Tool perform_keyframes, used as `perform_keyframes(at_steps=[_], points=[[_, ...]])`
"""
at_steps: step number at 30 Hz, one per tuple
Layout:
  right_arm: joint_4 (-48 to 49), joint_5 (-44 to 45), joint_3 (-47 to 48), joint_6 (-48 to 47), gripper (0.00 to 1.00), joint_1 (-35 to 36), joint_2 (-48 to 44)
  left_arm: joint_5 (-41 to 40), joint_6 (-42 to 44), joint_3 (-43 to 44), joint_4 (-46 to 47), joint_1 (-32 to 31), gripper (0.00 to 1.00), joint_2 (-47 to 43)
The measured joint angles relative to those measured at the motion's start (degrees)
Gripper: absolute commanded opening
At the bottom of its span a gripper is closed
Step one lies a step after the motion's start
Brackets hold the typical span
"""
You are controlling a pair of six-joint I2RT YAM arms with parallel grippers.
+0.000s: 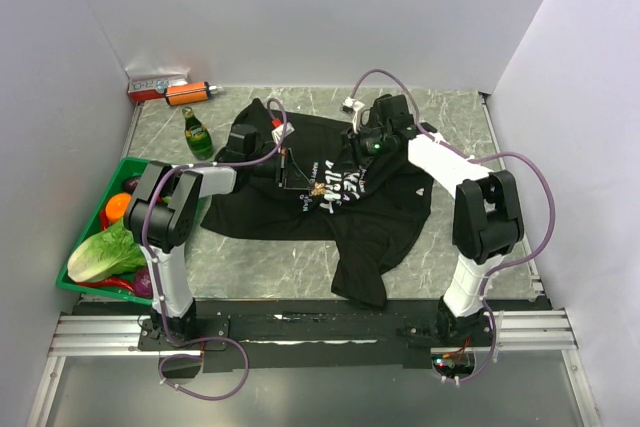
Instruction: Remove the brooch from the garment
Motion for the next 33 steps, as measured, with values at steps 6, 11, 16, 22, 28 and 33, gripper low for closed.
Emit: perform_keyframes(at_steps=[6,11,16,22,28,33], points=[[-4.9,-4.8,0.7,-5.7,0.38,0.0,2.1,0.1,-3.4,-1.6,5.1,0.3,0.01,0.0],[-9.3,-5.5,0.7,-9.8,0.37,0.8,2.6,-0.1,1.7,-1.4,1.1,0.3,0.01,-0.9],[-13.2,-4.2,0.7,-14.0,0.40,0.9,2.6,-1.7,19.4,5.9,-16.2,-0.2,0.01,-1.7],[-14.8,1.7,-2.1,-18.8,0.42,0.9,2.6,-6.8,41.8,13.6,-32.4,-1.5,0.01,-3.9],[-16.9,9.1,-2.7,-21.2,0.41,0.9,3.3,-15.7,58.0,11.7,-37.3,-5.9,0.01,-6.7],[-18.0,12.4,-3.7,-21.6,0.41,0.4,3.6,-24.2,63.8,4.9,-31.6,-9.8,0.01,-8.9]])
